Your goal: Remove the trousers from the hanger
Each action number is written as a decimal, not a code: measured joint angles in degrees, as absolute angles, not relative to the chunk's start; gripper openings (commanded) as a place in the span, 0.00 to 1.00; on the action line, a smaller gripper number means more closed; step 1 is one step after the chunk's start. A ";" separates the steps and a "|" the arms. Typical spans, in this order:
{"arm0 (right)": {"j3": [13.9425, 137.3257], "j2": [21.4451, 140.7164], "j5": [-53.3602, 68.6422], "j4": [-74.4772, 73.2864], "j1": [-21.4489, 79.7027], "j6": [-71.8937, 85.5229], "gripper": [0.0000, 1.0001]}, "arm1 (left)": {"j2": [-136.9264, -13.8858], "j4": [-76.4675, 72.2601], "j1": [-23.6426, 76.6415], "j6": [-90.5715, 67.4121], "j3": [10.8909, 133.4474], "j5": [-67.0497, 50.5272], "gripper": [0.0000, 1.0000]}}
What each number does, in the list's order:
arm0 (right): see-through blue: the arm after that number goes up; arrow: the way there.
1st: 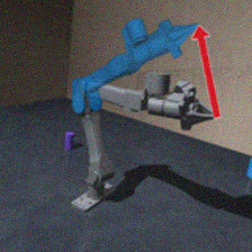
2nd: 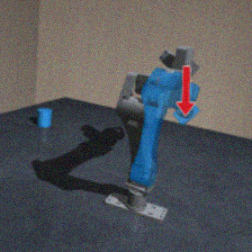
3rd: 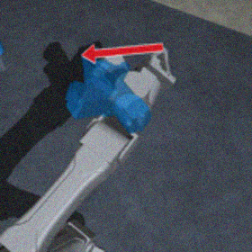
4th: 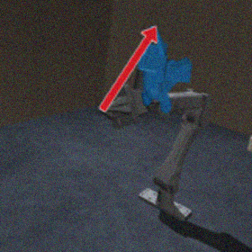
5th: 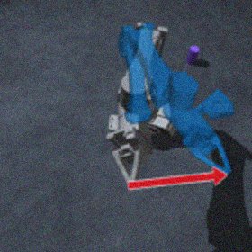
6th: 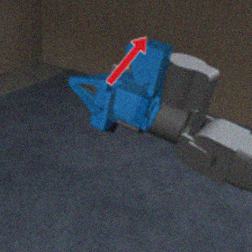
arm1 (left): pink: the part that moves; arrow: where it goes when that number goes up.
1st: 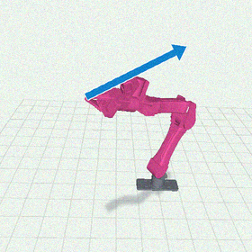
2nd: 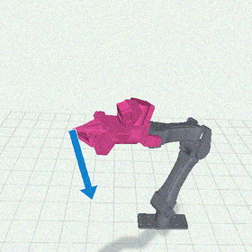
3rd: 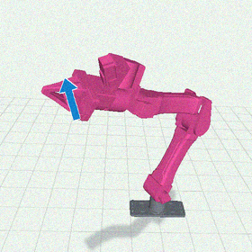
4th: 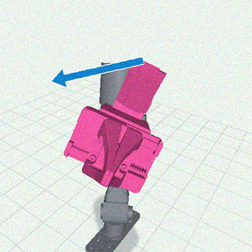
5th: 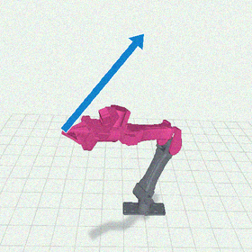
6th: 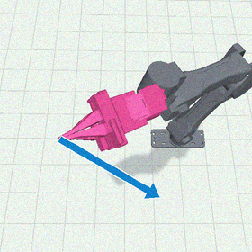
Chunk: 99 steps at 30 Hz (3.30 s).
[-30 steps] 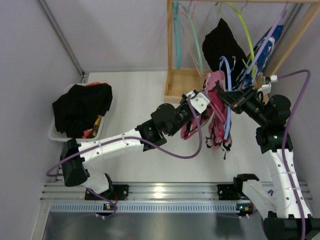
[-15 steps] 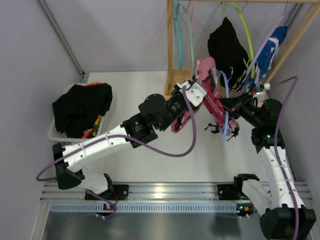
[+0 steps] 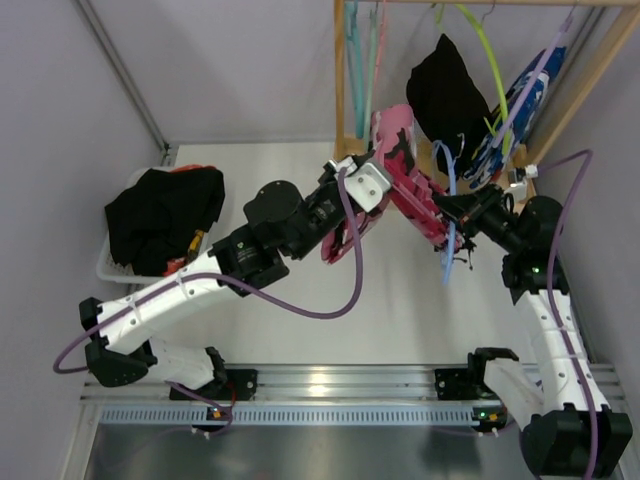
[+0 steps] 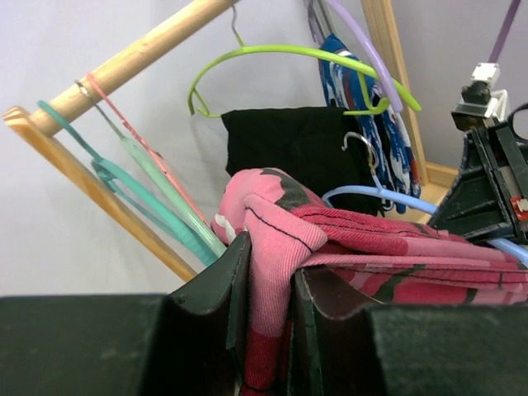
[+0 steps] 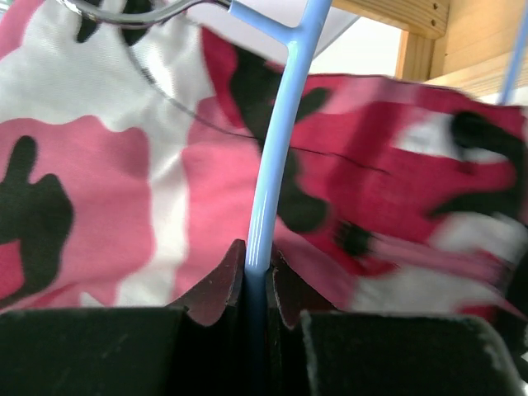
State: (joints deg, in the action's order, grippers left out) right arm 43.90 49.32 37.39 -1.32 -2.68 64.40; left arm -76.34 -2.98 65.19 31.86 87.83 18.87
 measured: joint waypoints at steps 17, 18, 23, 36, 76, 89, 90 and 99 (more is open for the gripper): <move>38.11 53.34 33.28 -6.33 -2.79 54.13 0.00 | -62.30 -3.22 56.84 20.16 94.06 19.35 0.00; 38.11 53.39 33.26 -6.31 -2.79 54.00 0.00 | -61.14 -3.16 55.09 18.85 92.90 18.96 0.00; 38.13 53.76 33.23 -6.02 -2.79 53.47 0.00 | -57.74 -1.10 46.28 13.78 87.09 18.83 0.00; 38.39 56.14 33.28 -6.02 -2.81 51.42 0.00 | -48.80 9.08 19.07 4.43 79.37 19.57 0.00; 41.85 58.78 34.39 -7.31 -2.81 49.06 0.00 | -52.14 -3.57 -8.38 25.32 57.39 37.80 0.00; 45.12 58.70 35.31 -8.14 -2.81 49.19 0.00 | -83.99 -14.72 -5.19 25.17 63.48 30.63 0.19; 45.12 58.70 35.42 -8.16 -2.81 49.17 0.00 | -86.30 -15.40 -4.19 25.12 63.79 30.44 0.28; 48.49 58.06 36.18 -10.81 -2.81 48.47 0.00 | -95.92 -15.16 0.25 23.42 66.08 30.83 0.81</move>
